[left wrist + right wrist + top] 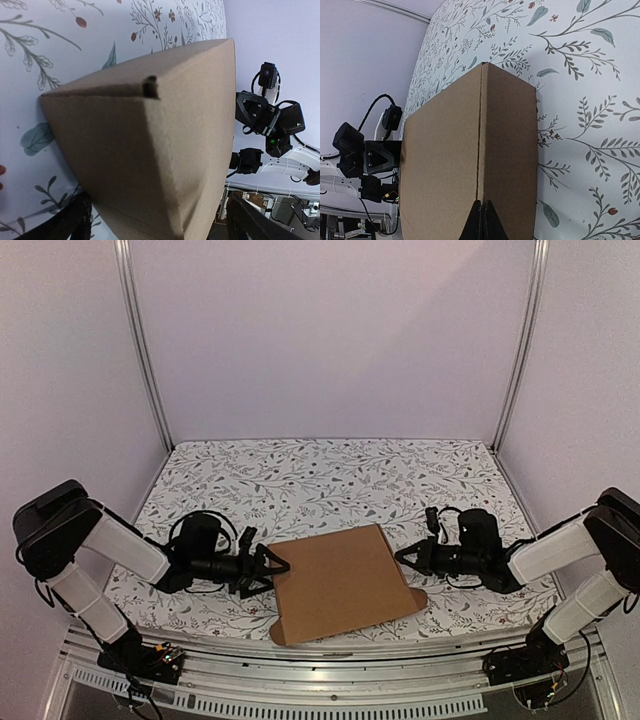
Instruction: Fold the paper box
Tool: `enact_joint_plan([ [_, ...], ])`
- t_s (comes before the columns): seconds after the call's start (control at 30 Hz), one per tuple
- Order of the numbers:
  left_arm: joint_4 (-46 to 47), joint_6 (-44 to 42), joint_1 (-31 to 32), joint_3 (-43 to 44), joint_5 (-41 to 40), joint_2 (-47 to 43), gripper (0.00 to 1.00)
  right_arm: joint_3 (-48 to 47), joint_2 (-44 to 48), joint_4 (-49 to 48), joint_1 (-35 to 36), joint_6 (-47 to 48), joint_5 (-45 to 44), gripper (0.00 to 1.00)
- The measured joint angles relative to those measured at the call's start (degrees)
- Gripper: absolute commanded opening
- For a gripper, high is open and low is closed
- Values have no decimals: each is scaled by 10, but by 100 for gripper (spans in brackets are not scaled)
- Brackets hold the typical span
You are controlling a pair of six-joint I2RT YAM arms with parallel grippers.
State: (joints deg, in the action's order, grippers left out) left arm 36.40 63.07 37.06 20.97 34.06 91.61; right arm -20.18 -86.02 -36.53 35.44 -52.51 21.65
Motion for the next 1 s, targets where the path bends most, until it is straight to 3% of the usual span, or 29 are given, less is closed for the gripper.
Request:
enact_joint_plan([
  [0.17,-2,0,0,-2,0,-3,93,5,2,0,0,1,-5,0],
  [0.23,-9,0,0,-2,-1,-8,99,8,8,5,0,2,-9,0],
  [0.63,-1,0,2,-2,0,-7,99,19,40,37,-2,3,-29,0],
  [1.0,154,60,10,-5,14,78,96,24,50,45,-2,3,-32,0],
])
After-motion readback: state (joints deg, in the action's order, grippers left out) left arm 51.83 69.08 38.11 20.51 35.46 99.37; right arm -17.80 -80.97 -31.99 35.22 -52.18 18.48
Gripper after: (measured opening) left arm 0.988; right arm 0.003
